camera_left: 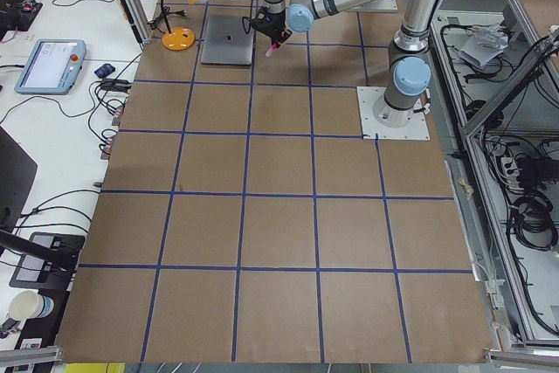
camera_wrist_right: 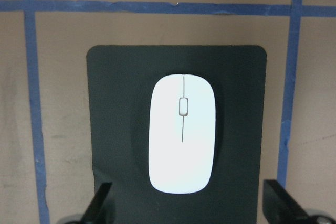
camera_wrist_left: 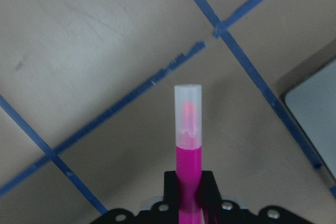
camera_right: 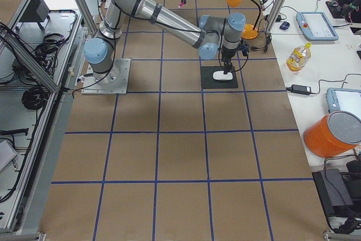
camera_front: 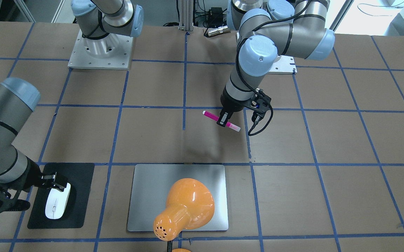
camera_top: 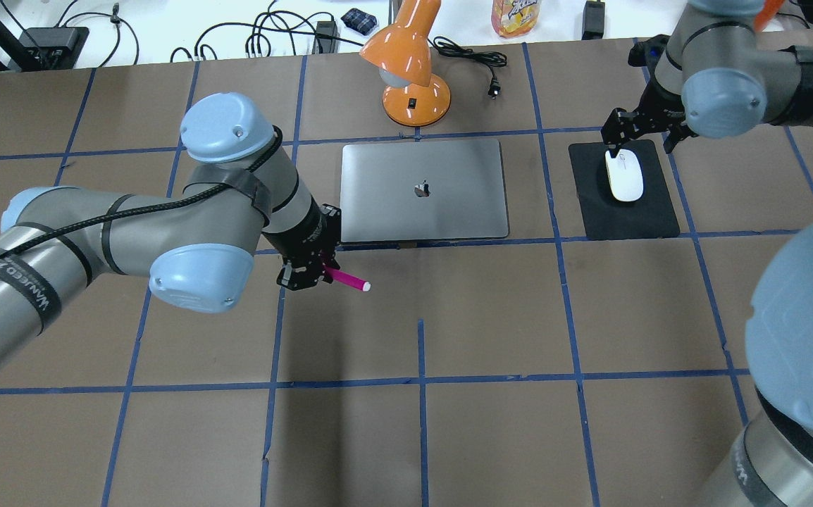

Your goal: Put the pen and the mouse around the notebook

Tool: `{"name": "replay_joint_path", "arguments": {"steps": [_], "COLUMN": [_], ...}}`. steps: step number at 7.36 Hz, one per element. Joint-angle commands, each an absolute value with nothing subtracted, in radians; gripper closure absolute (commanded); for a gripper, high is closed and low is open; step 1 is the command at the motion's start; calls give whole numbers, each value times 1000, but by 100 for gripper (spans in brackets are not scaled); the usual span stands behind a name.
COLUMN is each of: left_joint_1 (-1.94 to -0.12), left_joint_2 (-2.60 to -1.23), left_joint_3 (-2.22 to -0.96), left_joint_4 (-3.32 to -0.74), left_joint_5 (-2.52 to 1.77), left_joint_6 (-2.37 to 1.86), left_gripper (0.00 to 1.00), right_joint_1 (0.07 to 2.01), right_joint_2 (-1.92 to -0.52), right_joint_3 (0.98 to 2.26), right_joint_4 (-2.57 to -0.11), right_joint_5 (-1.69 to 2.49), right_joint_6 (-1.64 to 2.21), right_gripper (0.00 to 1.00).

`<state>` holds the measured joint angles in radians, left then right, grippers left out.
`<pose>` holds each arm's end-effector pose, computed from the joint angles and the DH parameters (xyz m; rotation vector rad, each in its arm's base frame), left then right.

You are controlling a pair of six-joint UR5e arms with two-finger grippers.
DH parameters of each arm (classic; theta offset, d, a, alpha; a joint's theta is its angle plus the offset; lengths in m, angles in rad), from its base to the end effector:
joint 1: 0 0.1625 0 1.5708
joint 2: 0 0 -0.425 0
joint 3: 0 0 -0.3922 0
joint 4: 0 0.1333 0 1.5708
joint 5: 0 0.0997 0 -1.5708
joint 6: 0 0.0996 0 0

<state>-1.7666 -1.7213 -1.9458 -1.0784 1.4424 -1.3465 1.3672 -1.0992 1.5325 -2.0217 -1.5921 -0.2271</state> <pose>-0.2404 -0.4614 0.2839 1.6720 -2.5720 -0.1739 -0.0031 -0.6636 0.2786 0.0363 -3.1167 0.0197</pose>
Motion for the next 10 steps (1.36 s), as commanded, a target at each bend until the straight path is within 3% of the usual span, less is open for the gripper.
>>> {"name": "replay_joint_path", "arguments": {"steps": [1,2,6,10], "left_joint_1": [-1882,-1911,-1957,-1990], "left_joint_2": [-1807,-1851,-1959,-2008], "left_joint_3": [-1924,-1907,-1833,-1836], "left_joint_4": [-1025,-921,-929,-948], "left_joint_5": [1443,1442,1447,1451], "left_joint_6": [-1564,-1627,-1841,-1890], "left_gripper": [100,100,100,100], "right_joint_1": [1368,1368,1370,1477], "right_joint_2": [-1277,-1325,-1387,-1410], "right_joint_3": [1493,1471,1358,1353], "right_joint_4": [-1796,-1720,-1551,-1508], "right_joint_5": [-1597,-1598,-1591,-1582], "right_joint_6": [-227,-227,-242,-183], "right_gripper": [0,0,0,0]}}
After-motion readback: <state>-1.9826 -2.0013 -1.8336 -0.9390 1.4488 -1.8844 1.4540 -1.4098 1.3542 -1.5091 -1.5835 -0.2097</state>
